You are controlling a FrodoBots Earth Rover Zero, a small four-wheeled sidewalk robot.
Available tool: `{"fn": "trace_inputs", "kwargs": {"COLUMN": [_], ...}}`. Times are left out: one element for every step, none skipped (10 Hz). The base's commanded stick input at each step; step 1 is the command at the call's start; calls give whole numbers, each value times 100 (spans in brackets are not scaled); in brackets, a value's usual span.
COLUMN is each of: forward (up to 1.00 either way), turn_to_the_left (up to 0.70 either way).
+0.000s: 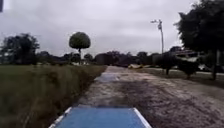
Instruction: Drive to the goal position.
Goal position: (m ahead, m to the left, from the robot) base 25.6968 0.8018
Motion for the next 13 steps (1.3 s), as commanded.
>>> {"fn": "trace_inputs", "kwargs": {"forward": [50, 50, 50, 50, 50, 50, 50, 50, 50, 50, 50, 50, 50], "turn_to_the_left": [0, 0, 0, 0, 0, 0, 0, 0, 0, 0, 0, 0, 0]}}
